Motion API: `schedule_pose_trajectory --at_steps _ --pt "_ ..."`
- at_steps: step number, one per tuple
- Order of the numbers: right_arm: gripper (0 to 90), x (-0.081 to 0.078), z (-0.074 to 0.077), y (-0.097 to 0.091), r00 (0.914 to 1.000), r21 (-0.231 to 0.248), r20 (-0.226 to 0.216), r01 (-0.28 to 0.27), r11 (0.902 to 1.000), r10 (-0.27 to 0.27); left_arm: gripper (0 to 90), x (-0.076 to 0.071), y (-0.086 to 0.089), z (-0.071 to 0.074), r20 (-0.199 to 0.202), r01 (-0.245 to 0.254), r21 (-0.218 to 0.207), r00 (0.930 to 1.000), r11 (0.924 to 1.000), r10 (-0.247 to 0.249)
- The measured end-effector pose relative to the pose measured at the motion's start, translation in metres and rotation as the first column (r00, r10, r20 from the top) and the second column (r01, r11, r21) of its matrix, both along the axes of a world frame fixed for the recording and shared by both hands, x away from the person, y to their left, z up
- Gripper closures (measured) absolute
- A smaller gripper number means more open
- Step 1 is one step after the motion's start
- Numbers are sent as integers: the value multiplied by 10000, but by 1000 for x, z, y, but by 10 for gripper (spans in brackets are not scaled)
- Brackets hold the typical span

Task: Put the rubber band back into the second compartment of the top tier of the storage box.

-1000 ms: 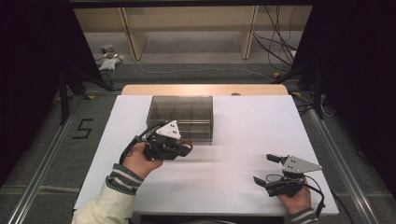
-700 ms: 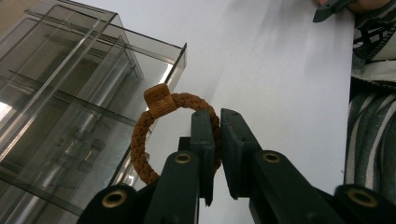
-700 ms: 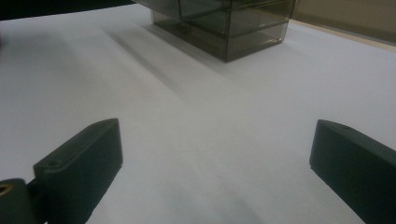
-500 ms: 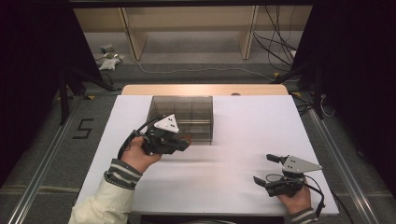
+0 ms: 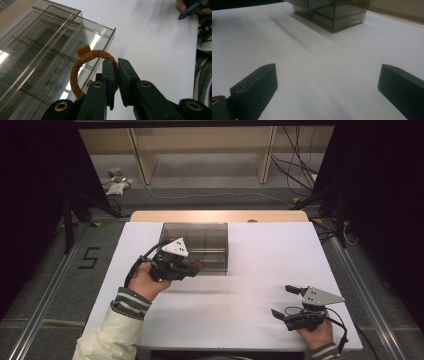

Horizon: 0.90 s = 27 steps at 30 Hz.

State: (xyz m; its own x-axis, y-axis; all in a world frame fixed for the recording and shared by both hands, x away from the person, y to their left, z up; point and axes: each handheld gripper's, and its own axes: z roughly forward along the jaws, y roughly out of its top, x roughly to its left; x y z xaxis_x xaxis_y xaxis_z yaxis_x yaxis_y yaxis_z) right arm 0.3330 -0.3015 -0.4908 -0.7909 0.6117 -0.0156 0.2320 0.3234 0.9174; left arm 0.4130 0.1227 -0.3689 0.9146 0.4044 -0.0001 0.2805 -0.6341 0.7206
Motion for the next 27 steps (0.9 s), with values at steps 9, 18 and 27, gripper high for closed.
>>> schedule_pose_trajectory --at_steps 9,18,27 --pt "36 0 0 0 10000 -11 -3 -19 10000 19 836 8 1 2 -39 -180 135 9998 9997 181" --pt "37 0 0 0 10000 -19 2 -21 10000 21 836 19 3 5 -150 -381 247 9991 9990 384" --pt "37 0 0 0 10000 -27 5 -23 10000 23 836 31 5 3 -380 -623 375 9972 9974 637"
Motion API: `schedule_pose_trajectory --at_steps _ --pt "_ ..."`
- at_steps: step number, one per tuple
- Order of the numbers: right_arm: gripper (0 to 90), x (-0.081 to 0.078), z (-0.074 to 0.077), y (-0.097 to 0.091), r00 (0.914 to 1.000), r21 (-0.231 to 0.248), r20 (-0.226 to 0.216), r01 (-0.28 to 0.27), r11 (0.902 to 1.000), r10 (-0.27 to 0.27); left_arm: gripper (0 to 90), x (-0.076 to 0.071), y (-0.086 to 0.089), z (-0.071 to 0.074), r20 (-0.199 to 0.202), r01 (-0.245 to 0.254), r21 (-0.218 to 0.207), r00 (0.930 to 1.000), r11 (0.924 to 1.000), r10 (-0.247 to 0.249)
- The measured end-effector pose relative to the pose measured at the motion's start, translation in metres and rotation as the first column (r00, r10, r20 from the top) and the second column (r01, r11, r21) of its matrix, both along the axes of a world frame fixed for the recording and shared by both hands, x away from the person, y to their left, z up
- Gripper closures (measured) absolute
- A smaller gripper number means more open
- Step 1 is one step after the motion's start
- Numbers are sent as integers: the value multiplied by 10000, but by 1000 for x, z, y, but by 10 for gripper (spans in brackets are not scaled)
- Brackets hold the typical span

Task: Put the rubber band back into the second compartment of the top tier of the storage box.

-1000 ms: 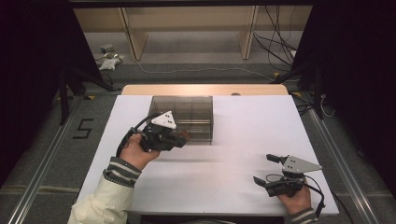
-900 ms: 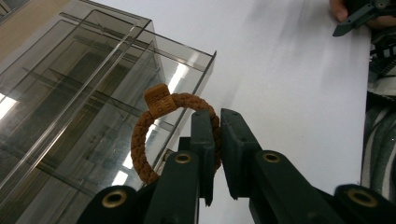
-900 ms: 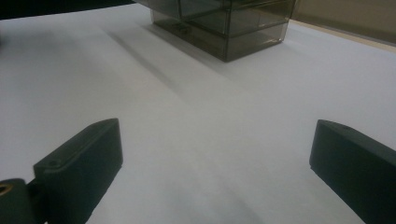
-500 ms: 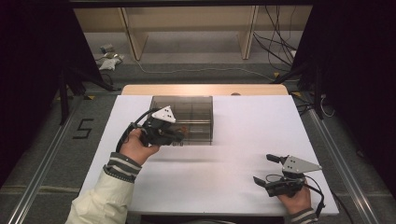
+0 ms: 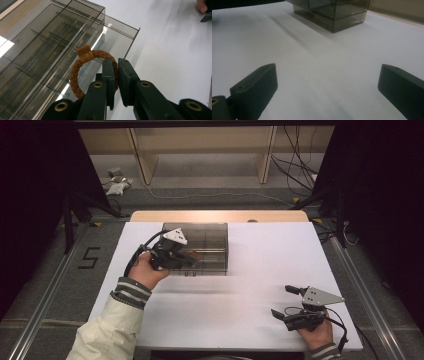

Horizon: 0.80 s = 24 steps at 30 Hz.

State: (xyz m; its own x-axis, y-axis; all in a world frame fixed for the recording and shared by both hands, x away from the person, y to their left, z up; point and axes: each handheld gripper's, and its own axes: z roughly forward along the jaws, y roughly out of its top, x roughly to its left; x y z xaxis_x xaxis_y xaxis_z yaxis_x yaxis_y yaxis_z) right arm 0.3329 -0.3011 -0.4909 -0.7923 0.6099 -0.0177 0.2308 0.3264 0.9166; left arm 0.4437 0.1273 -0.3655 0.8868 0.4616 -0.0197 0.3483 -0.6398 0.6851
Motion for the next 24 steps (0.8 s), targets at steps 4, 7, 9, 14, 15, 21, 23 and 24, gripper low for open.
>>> schedule_pose_trajectory --at_steps 4,7,9,14,15,21,23,24 --pt "37 0 0 0 10000 2 -5 -1 10000 1 836 5 -2 -2 -86 -99 135 9999 9999 100" --pt "37 0 0 0 10000 -17 -17 -9 10000 9 836 7 -4 -3 -141 -96 197 9999 9998 98" --pt "37 0 0 0 10000 -26 -8 -8 10000 8 836 8 -6 -4 -177 -83 228 9998 9997 87" --pt "37 0 0 0 10000 -42 -11 -12 10000 12 836 12 -9 -7 -317 -126 293 9994 9995 135" --pt "37 0 0 0 10000 -45 -13 -18 10000 18 836 13 -9 -8 -327 -157 302 9993 9994 167" --pt "37 0 0 0 10000 -74 -3 -30 10000 30 835 18 -10 -11 -438 -266 355 9986 9990 281" --pt "37 0 0 0 10000 -76 -2 -30 10000 30 836 19 -10 -12 -480 -315 367 9983 9988 333" --pt "37 0 0 0 10000 -78 -1 -32 10000 32 836 20 -10 -13 -481 -306 394 9983 9988 325"
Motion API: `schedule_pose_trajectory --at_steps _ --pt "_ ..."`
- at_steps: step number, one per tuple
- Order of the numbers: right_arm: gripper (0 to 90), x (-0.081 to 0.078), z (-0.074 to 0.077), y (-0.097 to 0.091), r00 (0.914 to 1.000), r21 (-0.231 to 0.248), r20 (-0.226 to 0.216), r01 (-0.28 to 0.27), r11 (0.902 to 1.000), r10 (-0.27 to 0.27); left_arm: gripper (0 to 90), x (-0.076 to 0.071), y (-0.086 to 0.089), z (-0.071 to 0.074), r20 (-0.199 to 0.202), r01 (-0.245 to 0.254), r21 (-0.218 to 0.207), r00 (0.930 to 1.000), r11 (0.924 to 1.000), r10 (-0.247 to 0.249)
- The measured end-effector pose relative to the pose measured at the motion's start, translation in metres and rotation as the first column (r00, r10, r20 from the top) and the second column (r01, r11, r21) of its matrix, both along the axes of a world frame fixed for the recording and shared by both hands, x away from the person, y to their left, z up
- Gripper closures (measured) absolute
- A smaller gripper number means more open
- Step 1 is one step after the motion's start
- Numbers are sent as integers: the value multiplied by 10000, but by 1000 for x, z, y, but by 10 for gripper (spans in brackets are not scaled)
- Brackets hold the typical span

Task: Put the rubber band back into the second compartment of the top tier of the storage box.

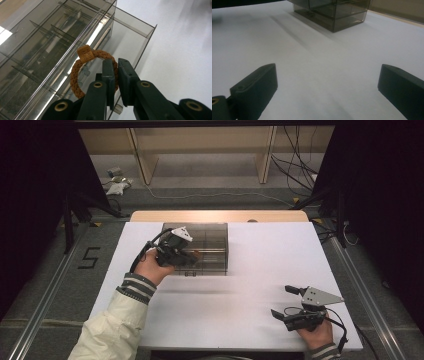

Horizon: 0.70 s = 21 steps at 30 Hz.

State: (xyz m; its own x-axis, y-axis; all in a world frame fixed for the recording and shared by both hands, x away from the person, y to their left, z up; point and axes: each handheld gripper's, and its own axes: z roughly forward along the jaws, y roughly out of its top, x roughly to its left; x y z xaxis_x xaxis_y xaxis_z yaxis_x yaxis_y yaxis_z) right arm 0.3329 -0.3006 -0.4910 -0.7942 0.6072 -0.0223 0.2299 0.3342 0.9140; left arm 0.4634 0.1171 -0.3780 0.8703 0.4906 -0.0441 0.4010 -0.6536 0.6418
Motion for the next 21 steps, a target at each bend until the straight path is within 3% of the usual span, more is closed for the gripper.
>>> schedule_pose_trajectory --at_steps 21 --pt "37 0 0 0 10000 7 -22 -1 10000 1 834 4 -4 -7 -276 -24 182 9996 9998 29"
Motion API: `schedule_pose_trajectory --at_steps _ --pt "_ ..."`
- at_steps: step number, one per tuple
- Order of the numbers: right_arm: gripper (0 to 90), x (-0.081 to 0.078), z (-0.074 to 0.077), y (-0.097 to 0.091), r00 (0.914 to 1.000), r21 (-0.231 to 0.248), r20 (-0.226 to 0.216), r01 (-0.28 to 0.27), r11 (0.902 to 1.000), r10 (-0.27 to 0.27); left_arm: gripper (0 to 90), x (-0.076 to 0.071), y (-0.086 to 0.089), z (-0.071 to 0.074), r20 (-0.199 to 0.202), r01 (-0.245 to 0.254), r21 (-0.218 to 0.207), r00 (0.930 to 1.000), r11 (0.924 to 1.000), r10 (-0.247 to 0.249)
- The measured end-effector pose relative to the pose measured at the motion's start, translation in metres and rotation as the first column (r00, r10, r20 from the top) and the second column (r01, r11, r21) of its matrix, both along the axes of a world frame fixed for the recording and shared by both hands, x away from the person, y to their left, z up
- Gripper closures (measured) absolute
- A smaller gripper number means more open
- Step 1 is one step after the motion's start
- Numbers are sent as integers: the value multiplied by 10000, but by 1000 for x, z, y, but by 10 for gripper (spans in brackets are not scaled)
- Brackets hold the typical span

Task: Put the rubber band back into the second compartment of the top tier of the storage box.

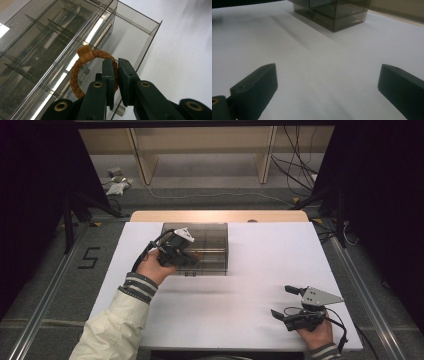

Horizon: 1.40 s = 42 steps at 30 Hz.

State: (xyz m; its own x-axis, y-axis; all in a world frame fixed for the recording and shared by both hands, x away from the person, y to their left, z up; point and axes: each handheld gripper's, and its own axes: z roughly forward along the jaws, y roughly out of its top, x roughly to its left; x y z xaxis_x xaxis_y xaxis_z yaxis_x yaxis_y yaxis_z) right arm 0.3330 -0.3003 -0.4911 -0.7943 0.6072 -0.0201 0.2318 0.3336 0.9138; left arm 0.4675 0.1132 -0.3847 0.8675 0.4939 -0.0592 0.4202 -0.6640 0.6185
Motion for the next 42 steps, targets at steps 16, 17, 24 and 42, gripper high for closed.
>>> schedule_pose_trajectory --at_steps 16,17,24,42 --pt "38 0 0 0 10000 4 -32 10 10000 -10 831 5 -2 -6 -229 -34 328 9997 9995 42" --pt "39 0 0 0 10000 3 -34 13 10000 -13 832 6 -2 -7 -234 -54 371 9997 9993 62" --pt "39 0 0 0 10000 -2 -42 15 10000 -15 830 7 -3 -10 -231 -106 519 9997 9986 118" --pt "45 0 -1 1 10000 -101 -33 22 9999 -22 747 2 -7 -8 135 7 644 9999 9979 -15"
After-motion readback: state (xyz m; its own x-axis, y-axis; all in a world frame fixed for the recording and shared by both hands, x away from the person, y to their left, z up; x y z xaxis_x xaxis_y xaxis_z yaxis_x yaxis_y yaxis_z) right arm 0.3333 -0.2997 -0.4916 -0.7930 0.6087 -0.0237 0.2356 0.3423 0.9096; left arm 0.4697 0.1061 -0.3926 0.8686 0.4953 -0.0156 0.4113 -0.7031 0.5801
